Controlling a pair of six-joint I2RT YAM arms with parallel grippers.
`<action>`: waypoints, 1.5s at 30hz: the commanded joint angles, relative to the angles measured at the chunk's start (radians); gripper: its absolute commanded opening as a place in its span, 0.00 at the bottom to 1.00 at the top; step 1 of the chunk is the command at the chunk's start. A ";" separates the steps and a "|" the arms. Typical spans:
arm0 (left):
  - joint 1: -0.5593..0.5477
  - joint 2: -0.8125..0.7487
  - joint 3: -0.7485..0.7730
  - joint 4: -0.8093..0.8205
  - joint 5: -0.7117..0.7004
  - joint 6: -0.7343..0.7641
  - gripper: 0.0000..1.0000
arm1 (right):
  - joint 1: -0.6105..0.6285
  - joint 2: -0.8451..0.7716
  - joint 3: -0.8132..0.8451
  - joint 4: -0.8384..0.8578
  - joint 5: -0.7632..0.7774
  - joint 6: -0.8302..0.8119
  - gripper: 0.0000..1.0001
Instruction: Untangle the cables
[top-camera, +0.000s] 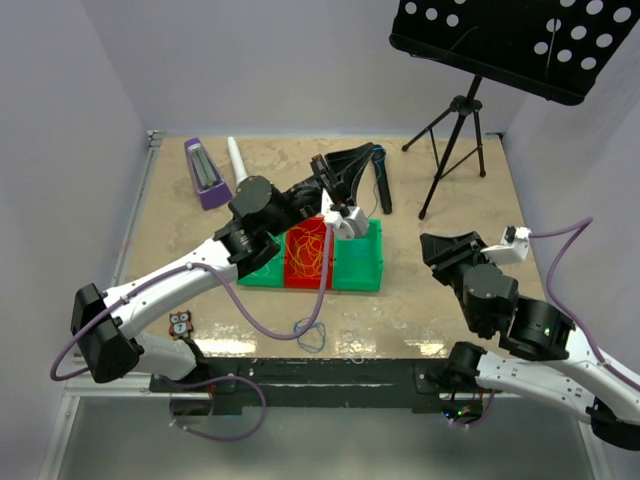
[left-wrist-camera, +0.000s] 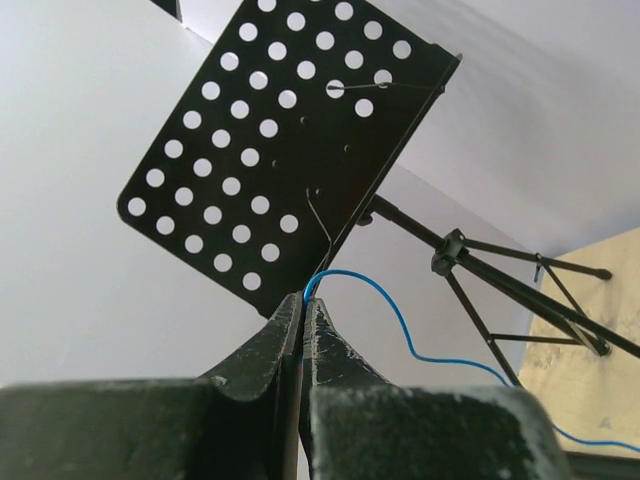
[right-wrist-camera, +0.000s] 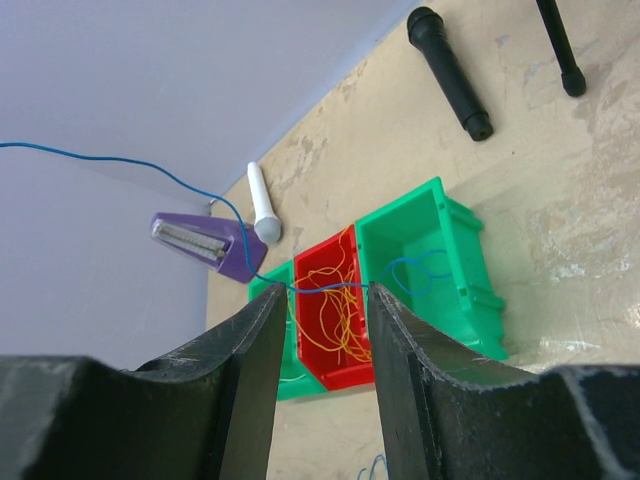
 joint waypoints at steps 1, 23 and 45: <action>-0.002 0.018 0.004 0.033 -0.039 0.039 0.00 | 0.002 -0.019 0.006 0.011 0.027 0.017 0.43; 0.021 0.252 -0.097 -0.279 -0.329 -0.059 0.00 | 0.002 -0.013 0.041 -0.047 0.048 0.053 0.43; 0.013 0.479 0.171 -0.773 -0.175 -0.173 0.00 | 0.002 0.015 0.036 -0.063 0.042 0.096 0.43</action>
